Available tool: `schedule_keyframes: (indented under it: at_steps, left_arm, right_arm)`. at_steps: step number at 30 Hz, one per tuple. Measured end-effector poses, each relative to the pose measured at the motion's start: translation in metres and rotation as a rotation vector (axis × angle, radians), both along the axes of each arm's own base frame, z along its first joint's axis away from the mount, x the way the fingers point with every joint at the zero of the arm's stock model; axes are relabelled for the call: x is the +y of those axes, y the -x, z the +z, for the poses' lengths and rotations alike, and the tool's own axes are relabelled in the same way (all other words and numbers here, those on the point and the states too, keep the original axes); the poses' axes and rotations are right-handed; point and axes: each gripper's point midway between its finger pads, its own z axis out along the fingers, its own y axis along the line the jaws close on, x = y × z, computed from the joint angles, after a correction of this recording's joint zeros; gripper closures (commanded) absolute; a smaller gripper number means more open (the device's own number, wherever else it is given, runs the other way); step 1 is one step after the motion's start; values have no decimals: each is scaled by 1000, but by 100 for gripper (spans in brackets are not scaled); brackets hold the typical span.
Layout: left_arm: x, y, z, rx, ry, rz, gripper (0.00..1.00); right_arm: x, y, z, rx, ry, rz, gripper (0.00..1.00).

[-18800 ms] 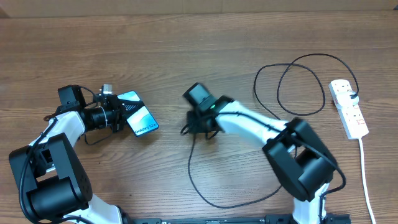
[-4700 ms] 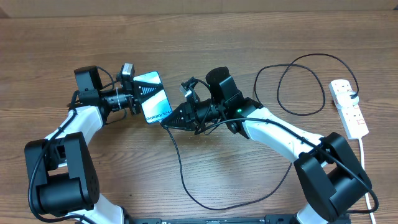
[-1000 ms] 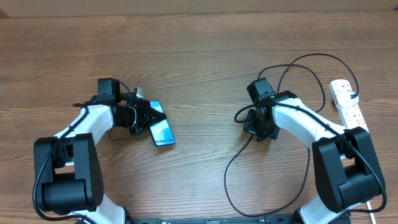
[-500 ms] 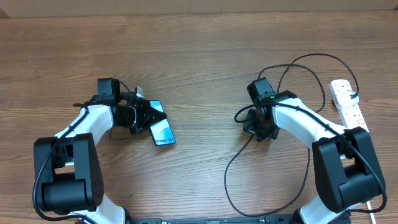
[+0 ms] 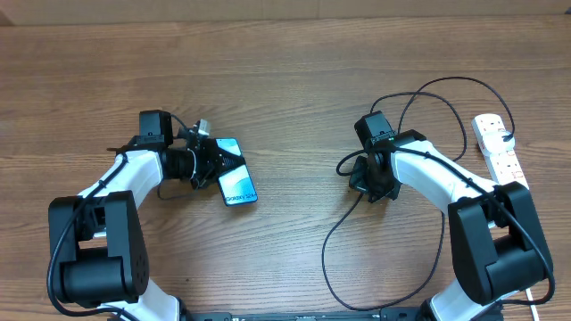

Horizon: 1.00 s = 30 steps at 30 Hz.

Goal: Plug charger to phone and switch on socket

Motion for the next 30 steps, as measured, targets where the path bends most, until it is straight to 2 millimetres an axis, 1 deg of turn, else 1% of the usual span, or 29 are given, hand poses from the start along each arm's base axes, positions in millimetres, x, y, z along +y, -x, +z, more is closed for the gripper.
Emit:
schedule_keyframes:
  at_steps: [4, 11, 13, 15, 18, 19, 20, 21, 22, 27, 29, 30]
  left_arm:
    - [-4, -3, 7, -8, 45, 1, 96]
    - [-9, 0, 14, 31, 107, 11, 96]
    - [-14, -2, 23, 1, 156, -8, 96]
    - [-20, -4, 37, -45, 230, -41, 96]
    - [-27, 1, 54, -67, 330, -82, 96]
    - [-28, 3, 60, -70, 364, -96, 95]
    - [-30, 4, 64, -73, 391, -106, 96]
    - [-31, 6, 69, -76, 420, -117, 96]
    - [-31, 7, 73, -79, 443, -123, 95]
    - [-24, 11, 92, -92, 516, -125, 95]
    - [-21, 11, 103, -128, 516, -124, 95]
    - [-19, 12, 111, -153, 513, -126, 96]
  right_arm:
    - [0, 0, 0, 0, 0, 0, 96]
    - [0, 1, 0, 4, -1, 2, 96]
    - [3, 2, 0, 8, -16, 25, 96]
    - [9, 4, 1, 18, -55, 62, 96]
    - [21, 7, 3, 30, -122, 100, 96]
    - [26, 7, 7, 24, -152, 117, 96]
    - [34, 5, 17, -1, -199, 145, 96]
    - [37, 4, 21, -12, -218, 154, 96]
    - [43, 3, 30, -37, -253, 175, 96]
    - [72, 3, 90, -176, -450, 303, 96]
    - [83, 7, 116, -230, -529, 351, 96]
    - [86, 8, 123, -243, -551, 364, 96]
